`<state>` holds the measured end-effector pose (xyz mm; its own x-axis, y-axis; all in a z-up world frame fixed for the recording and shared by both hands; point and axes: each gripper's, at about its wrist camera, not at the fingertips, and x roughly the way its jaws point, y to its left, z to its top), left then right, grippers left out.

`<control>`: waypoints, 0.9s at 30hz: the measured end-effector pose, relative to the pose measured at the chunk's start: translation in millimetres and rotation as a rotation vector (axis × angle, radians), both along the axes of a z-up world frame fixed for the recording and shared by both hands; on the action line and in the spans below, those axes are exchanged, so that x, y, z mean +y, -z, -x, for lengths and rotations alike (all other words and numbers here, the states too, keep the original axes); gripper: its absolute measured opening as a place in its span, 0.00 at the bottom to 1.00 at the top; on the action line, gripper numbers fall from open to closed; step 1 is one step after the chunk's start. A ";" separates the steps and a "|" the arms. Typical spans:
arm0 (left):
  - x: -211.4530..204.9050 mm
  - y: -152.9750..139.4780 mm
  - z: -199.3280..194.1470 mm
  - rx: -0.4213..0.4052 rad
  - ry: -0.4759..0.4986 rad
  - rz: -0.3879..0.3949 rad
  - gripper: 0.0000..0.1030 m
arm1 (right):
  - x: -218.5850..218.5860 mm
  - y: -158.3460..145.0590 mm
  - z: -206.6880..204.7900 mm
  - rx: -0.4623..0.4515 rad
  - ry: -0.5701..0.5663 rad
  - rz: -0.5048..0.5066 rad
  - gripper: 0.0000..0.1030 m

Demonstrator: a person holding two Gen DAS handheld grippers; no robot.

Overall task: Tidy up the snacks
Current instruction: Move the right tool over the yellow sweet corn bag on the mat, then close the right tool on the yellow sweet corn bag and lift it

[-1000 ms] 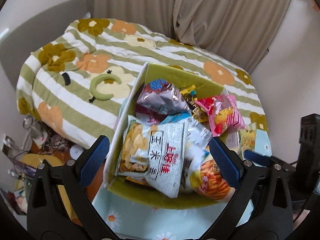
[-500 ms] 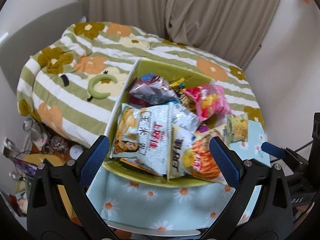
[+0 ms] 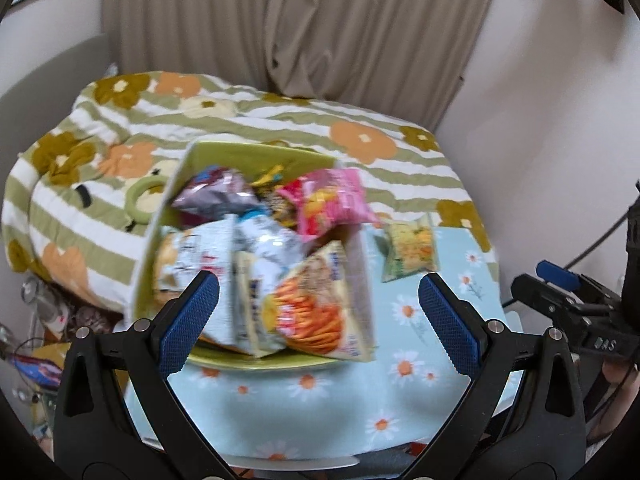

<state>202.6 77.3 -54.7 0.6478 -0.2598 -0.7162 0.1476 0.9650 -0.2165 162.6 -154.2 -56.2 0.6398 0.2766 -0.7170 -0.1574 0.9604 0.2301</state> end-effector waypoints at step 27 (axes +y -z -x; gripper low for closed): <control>-210.7 135.1 -81.7 0.145 -0.020 -0.126 0.97 | -118.0 148.1 -172.5 0.181 -0.311 -0.024 0.98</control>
